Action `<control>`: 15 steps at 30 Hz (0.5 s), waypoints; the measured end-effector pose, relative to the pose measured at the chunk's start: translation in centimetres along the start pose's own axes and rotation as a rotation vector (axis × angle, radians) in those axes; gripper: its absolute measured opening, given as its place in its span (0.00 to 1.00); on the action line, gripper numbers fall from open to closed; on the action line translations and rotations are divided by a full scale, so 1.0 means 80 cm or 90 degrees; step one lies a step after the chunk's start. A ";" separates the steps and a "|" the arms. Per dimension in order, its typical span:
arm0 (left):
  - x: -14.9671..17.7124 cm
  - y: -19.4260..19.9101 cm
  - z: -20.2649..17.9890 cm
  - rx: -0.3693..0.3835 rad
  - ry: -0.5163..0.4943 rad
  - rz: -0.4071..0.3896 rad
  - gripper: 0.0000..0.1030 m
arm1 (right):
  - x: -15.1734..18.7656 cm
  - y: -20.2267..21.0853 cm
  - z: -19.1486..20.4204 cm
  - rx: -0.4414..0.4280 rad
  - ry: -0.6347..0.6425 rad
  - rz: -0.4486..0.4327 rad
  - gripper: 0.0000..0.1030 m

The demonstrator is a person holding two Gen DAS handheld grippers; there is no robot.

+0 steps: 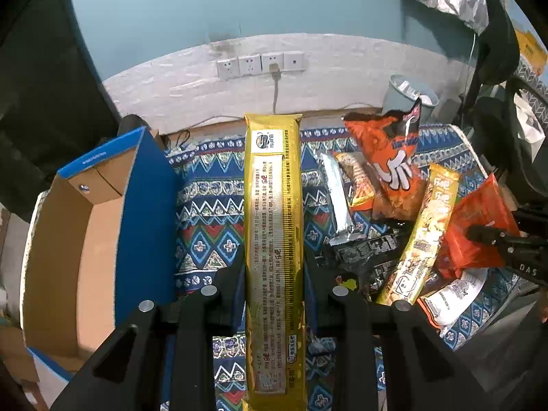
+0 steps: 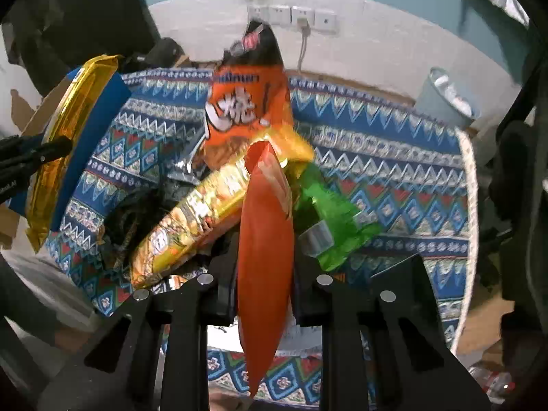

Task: Organize snacks
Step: 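Lift and carry both held snacks over the cardboard box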

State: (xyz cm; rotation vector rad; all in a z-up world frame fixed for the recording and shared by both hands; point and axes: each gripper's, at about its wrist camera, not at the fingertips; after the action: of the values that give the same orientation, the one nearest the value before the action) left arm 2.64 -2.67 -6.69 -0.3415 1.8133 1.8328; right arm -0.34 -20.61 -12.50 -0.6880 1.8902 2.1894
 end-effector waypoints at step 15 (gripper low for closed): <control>0.001 0.051 0.011 0.003 0.006 -0.058 0.28 | -0.021 0.077 0.009 0.038 0.009 -0.118 0.19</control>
State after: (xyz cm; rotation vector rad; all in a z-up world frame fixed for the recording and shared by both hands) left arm 0.57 -1.58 -3.24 -0.4234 1.7786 1.7669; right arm -1.58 -20.76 -6.20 -0.8343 1.8105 2.0133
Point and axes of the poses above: each gripper's, at about its wrist camera, not at the fingertips, and y roughly against the way its jaws point, z to its left, x to its underside, and after that the axes turned 2 degrees about -x, right-handed
